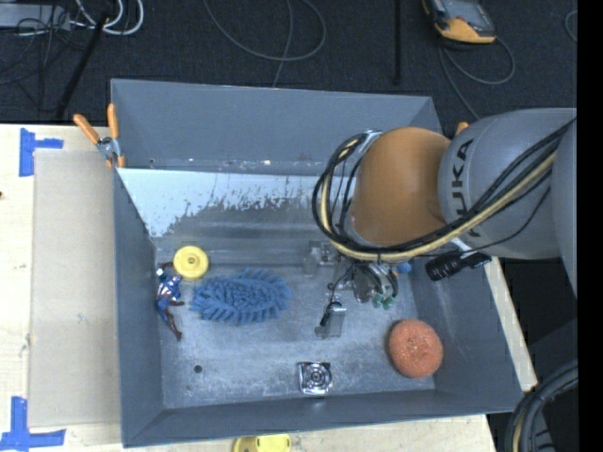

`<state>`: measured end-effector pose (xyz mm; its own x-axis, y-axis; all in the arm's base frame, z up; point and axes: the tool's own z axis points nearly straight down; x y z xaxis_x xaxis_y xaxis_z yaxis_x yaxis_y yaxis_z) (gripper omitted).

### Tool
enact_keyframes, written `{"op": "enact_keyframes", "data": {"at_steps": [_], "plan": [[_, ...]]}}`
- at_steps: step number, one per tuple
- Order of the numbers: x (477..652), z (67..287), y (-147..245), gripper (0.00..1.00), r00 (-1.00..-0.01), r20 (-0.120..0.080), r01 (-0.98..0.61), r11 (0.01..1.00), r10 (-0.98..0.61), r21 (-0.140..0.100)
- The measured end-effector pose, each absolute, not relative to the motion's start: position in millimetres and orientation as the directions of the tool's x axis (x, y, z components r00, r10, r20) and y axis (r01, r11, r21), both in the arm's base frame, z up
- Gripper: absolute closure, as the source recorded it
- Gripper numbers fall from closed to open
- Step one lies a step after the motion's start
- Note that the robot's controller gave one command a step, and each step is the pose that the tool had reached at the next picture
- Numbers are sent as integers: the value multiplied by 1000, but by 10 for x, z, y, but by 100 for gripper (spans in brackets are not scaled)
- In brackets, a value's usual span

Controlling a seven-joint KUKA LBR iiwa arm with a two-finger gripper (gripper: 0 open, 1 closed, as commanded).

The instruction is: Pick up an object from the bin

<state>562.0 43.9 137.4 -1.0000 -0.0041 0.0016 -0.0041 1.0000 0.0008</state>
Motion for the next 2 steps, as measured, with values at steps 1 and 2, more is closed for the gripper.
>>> {"op": "enact_keyframes", "data": {"at_steps": [1, 2], "plan": [[5788, 1177, 670, 0, -999, -4, -53, 999, -53, -1], [5868, 856, 1164, 0, -980, -3, -200, 980, -200, 0]]}}
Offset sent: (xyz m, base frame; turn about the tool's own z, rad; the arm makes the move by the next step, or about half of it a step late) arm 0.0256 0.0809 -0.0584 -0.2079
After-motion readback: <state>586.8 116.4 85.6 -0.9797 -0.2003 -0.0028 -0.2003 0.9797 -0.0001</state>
